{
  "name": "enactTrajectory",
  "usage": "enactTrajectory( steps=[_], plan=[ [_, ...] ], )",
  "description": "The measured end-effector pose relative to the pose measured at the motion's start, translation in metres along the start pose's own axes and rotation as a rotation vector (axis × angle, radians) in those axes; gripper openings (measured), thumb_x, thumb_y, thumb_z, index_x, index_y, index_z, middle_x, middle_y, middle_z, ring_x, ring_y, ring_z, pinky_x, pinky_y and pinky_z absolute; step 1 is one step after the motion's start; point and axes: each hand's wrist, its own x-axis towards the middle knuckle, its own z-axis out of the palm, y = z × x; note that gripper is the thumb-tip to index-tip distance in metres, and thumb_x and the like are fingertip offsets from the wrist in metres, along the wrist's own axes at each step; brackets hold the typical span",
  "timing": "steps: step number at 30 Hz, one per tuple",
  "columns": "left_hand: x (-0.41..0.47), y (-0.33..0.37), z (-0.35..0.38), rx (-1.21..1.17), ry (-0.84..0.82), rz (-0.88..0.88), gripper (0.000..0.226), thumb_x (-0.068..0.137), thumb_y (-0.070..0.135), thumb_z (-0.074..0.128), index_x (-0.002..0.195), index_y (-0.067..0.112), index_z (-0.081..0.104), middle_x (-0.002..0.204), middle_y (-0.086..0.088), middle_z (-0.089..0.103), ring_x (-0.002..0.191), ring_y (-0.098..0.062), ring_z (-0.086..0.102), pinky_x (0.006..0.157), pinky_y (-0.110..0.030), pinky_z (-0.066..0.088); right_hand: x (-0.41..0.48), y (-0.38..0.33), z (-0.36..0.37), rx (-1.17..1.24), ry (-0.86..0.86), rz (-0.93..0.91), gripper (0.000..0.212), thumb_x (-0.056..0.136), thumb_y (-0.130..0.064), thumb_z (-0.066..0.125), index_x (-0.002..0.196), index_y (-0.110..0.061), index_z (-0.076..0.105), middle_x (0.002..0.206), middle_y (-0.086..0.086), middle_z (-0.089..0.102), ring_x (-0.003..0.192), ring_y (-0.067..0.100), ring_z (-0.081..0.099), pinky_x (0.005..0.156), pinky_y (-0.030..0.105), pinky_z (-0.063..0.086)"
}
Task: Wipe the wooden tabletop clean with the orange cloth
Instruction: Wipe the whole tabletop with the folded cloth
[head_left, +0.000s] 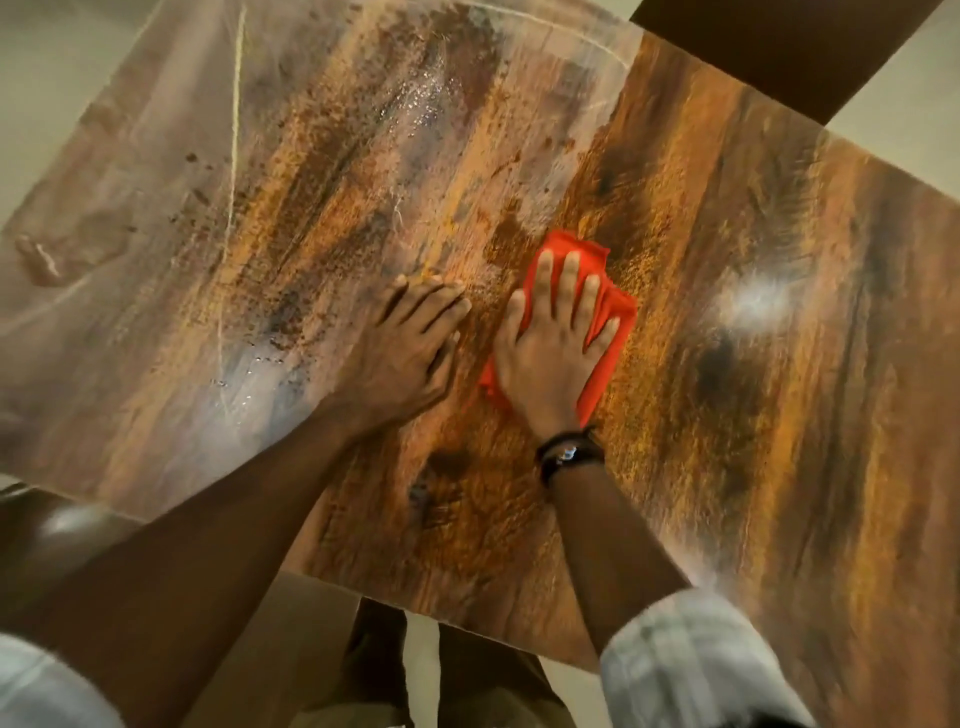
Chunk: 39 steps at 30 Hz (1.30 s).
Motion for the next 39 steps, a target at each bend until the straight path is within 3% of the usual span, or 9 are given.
enactTrajectory(
  steps=[4,9,14,21,25,29,36,39],
  plan=[
    [0.001,0.002,0.0,-0.008,-0.001,-0.009,0.045,0.101,0.028,0.039,0.138,0.009,0.054,0.144,-0.01,0.052,0.138,-0.028,0.041,0.118,-0.051,0.025,0.045,0.002,-0.001,-0.011,0.012,0.03,0.059,0.105,-0.046,0.024,0.162,-0.03,0.014,0.17,-0.001,0.006,0.157,0.023,0.002,0.122,0.062,0.0],
    [-0.001,0.001,0.0,-0.019,0.04,0.006,0.043,0.101,0.027,0.039,0.136,0.008,0.056,0.143,-0.01,0.053,0.138,-0.029,0.042,0.117,-0.053,0.026,0.022,-0.002,0.003,-0.039,0.033,0.04,0.059,0.104,-0.047,0.023,0.161,-0.031,0.014,0.17,-0.003,0.007,0.157,0.022,0.004,0.122,0.06,0.002],
    [-0.003,0.0,0.002,-0.015,0.059,0.013,0.042,0.101,0.025,0.041,0.136,0.007,0.056,0.143,-0.012,0.054,0.136,-0.031,0.045,0.117,-0.051,0.027,-0.087,-0.008,0.009,-0.053,0.052,-0.019,0.058,0.105,-0.047,0.024,0.161,-0.032,0.017,0.17,-0.003,0.009,0.157,0.021,0.005,0.121,0.063,0.005],
    [-0.004,-0.001,0.003,-0.067,0.093,0.038,0.041,0.099,0.023,0.042,0.133,0.006,0.059,0.141,-0.012,0.056,0.133,-0.032,0.046,0.116,-0.052,0.029,-0.25,0.013,0.008,-0.135,-0.033,-0.05,0.059,0.104,-0.05,0.026,0.16,-0.038,0.014,0.17,-0.007,0.006,0.157,0.021,0.005,0.111,0.079,0.003],
    [-0.004,-0.004,0.005,-0.085,0.088,0.044,0.041,0.1,0.024,0.041,0.133,0.006,0.059,0.141,-0.012,0.055,0.134,-0.032,0.046,0.117,-0.052,0.026,-0.252,0.077,-0.011,-0.099,0.007,0.169,0.06,0.103,-0.052,0.019,0.16,-0.038,0.009,0.17,-0.011,-0.001,0.157,0.018,-0.003,0.112,0.077,-0.007],
    [-0.001,-0.002,0.006,-0.066,0.114,0.051,0.04,0.099,0.023,0.042,0.13,0.006,0.06,0.138,-0.013,0.057,0.132,-0.033,0.046,0.115,-0.054,0.027,-0.242,0.099,-0.016,-0.038,0.06,0.298,0.059,0.105,-0.045,0.018,0.161,-0.029,0.012,0.17,-0.005,0.003,0.157,0.019,-0.003,0.117,0.071,0.003],
    [-0.003,-0.004,0.006,-0.098,0.148,0.047,0.038,0.097,0.021,0.044,0.126,0.006,0.063,0.136,-0.011,0.059,0.131,-0.031,0.048,0.114,-0.052,0.029,-0.224,0.009,0.01,-0.056,-0.029,0.022,0.056,0.106,-0.043,0.019,0.161,-0.033,0.012,0.17,-0.003,-0.002,0.157,0.023,-0.005,0.12,0.067,-0.005],
    [-0.003,-0.006,0.005,-0.152,0.165,0.028,0.036,0.096,0.018,0.047,0.125,0.005,0.064,0.132,-0.012,0.062,0.127,-0.03,0.053,0.114,-0.049,0.032,-0.189,-0.024,0.022,-0.074,0.019,-0.049,0.056,0.106,-0.044,0.021,0.16,-0.032,0.02,0.169,-0.002,0.009,0.157,0.024,0.003,0.119,0.069,0.001]
  ],
)
